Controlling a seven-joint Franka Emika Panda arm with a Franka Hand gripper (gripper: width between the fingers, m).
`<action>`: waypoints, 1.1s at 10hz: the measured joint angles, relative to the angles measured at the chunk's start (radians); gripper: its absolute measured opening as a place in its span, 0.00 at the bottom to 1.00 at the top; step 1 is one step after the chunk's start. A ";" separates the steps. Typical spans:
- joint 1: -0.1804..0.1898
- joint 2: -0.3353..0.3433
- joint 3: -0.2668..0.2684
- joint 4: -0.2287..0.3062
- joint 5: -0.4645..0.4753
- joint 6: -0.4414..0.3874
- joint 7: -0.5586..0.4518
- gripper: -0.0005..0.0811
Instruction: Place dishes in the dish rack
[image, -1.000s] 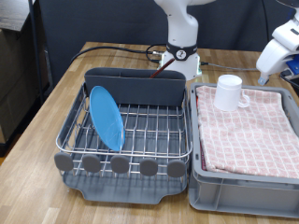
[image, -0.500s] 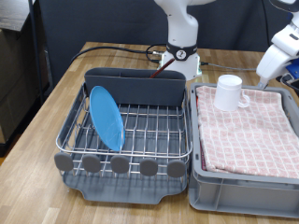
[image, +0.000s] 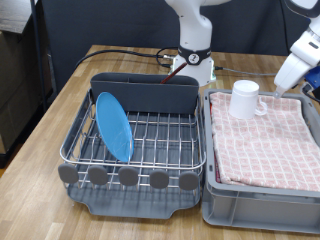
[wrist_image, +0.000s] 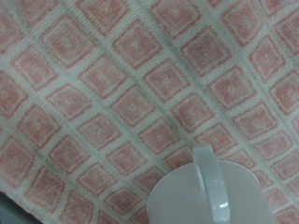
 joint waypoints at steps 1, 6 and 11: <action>0.000 0.000 0.000 -0.019 -0.005 0.029 -0.015 0.99; -0.001 0.000 -0.011 -0.075 -0.022 0.109 -0.067 0.99; -0.010 0.002 -0.045 -0.092 -0.025 0.124 -0.113 0.99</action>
